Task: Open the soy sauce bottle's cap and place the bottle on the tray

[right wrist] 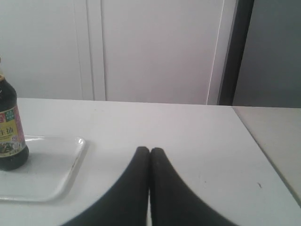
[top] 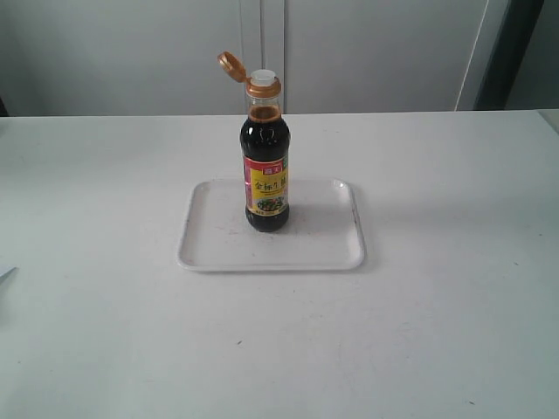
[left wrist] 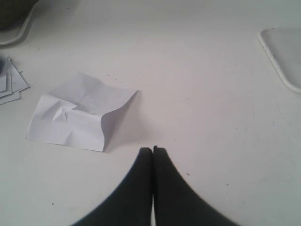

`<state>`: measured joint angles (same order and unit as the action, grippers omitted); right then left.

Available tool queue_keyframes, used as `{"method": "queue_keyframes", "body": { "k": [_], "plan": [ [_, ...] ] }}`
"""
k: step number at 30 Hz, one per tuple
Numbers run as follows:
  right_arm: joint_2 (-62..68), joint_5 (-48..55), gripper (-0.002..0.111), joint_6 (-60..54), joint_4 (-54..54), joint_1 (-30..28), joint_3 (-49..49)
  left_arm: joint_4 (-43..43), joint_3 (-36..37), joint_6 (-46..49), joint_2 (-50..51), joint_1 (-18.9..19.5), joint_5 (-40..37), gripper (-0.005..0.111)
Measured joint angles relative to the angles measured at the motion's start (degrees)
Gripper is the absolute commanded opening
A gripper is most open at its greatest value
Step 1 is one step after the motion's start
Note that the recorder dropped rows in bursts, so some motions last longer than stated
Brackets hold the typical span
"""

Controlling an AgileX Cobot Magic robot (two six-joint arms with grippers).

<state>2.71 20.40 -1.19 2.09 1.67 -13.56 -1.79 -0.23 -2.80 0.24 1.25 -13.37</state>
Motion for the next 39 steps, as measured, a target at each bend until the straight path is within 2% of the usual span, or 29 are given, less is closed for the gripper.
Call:
{"method": "queue_keyframes", "body": {
  "k": [19, 39],
  "plan": [
    [-2.38, -1.24, 0.000, 0.02, 0.00, 0.00, 12.86, 0.00, 0.00, 0.00, 0.00, 0.00, 0.00, 0.000],
    [-2.38, -0.69, 0.000, 0.02, -2.09, 0.00, 13.26, 0.00, 0.00, 0.00, 0.00, 0.00, 0.00, 0.000]
  ]
}}
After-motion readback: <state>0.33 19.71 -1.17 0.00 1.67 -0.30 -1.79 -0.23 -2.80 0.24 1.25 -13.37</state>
